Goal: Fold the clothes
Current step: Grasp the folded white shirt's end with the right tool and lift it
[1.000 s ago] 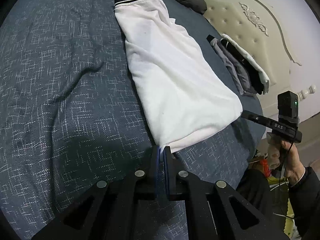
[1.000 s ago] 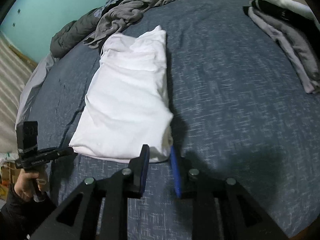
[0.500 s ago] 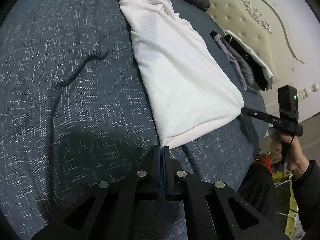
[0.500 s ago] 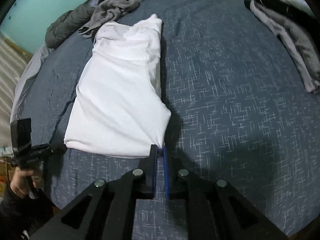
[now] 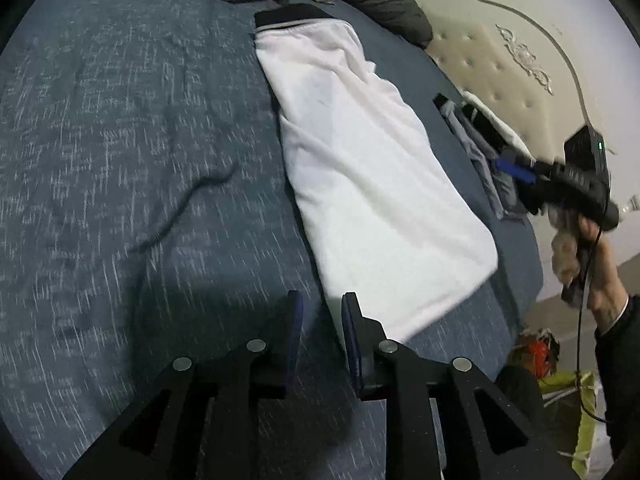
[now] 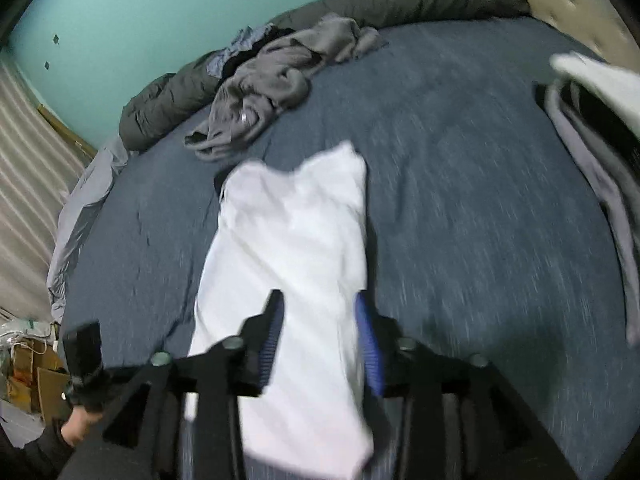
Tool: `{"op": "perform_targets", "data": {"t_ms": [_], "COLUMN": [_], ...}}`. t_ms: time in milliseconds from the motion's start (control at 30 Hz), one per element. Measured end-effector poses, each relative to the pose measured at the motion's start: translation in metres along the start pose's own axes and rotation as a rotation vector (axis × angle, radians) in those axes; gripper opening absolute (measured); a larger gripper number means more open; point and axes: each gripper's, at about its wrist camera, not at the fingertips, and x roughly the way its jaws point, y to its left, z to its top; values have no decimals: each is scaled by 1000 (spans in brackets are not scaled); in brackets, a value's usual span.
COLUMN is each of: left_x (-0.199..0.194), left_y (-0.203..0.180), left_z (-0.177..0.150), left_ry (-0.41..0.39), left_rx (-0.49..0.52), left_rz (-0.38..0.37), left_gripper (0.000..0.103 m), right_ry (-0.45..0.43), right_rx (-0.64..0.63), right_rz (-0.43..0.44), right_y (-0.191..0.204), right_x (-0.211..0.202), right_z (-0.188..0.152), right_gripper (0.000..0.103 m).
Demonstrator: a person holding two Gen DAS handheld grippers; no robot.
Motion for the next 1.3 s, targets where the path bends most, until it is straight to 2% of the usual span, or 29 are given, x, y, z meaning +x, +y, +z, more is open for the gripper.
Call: {"op": "perform_targets", "data": {"t_ms": [267,433,667,700,767,833,1033,1167,1300], "left_x": [12,22,27,28,28,29,30,31,31], "left_y": [-2,-2,0,0,0,0,4,4,7], "left_z": [15,18,15,15,15,15,13,11,10], "left_ry": [-19,-1,9,10,11,12,12,13,15], "left_rx": [30,53,65,67,73,77,72,80,80], "left_rz": [33,49,58,58,60,61,57,64,62], "left_gripper": [22,22,22,22,22,22,22,22,22], "right_ry": [56,82,162,172,182,173,54,-1,54], "right_rx": [-177,-289,-348,-342,-336,-340,-321,-295,-248], "right_rz": [-65,-116,-162,-160,-155,-145,-154,-223,-290], "right_y": [25,40,42,39,35,33,29,22,10], "right_x": [71,114,159,162,167,166,144,142,161], "right_z": [66,84,93,92,91,90,98,109,108], "right_gripper": [38,38,37,34,15,4,3,3,3]}}
